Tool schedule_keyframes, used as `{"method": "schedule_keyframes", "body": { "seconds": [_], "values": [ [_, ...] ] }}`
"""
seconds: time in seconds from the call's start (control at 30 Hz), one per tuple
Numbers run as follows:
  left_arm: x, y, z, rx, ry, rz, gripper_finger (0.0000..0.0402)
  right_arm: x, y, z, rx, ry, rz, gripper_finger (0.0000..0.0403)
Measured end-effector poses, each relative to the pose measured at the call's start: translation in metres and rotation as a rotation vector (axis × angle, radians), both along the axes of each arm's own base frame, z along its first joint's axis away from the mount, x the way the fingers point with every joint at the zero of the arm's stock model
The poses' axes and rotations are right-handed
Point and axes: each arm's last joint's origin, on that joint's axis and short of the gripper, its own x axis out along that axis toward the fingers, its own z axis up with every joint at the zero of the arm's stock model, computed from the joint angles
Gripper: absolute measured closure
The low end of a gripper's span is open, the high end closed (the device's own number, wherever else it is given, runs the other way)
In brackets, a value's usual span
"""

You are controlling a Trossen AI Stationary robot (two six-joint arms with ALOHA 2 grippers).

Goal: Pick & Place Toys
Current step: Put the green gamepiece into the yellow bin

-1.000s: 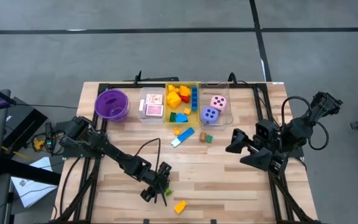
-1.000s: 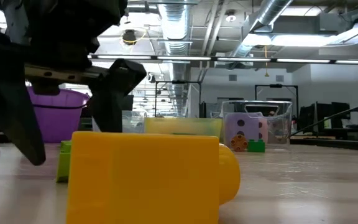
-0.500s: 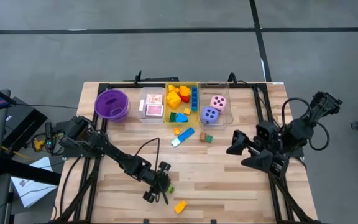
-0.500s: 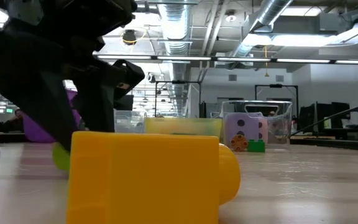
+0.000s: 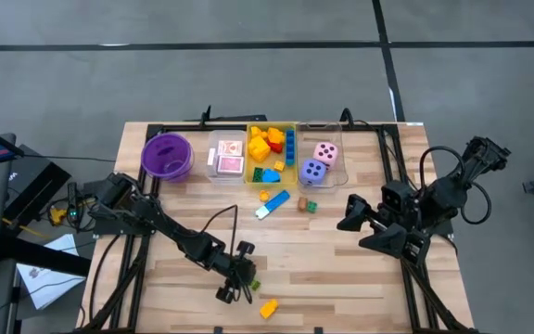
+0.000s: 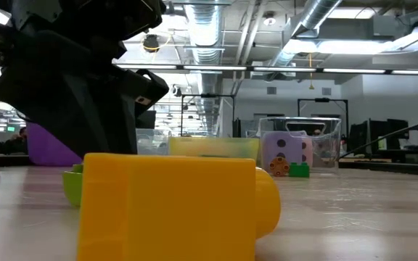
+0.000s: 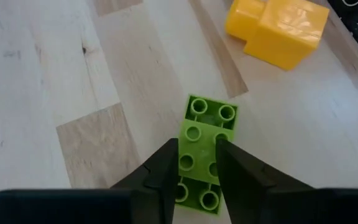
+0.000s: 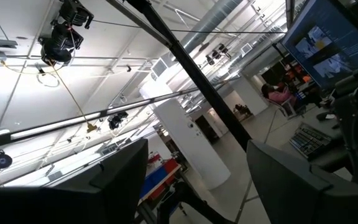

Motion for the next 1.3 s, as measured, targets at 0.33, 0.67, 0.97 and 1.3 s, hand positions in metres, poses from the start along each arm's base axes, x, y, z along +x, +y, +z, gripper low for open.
{"method": "schedule_keyframes", "body": {
  "seconds": [0.33, 0.67, 0.97, 1.3],
  "values": [
    [0.003, -0.004, 0.004, -0.022, -0.052, -0.014, 0.027, 0.0, 0.0, -0.001, -0.005, 0.006, 0.0, 0.0137],
    [0.003, -0.006, 0.006, -0.039, -0.077, -0.017, 0.014, 0.001, 0.001, -0.002, -0.016, 0.02, 0.0, 0.0137],
    [0.0, -0.002, -0.003, 0.016, -0.008, -0.036, 0.0113, 0.001, 0.001, -0.003, -0.019, 0.024, 0.0, 0.0137],
    [0.002, -0.003, -0.016, 0.04, 0.005, -0.025, 0.0121, 0.001, 0.001, -0.004, -0.025, 0.031, 0.0, 0.0137]
  ]
}}
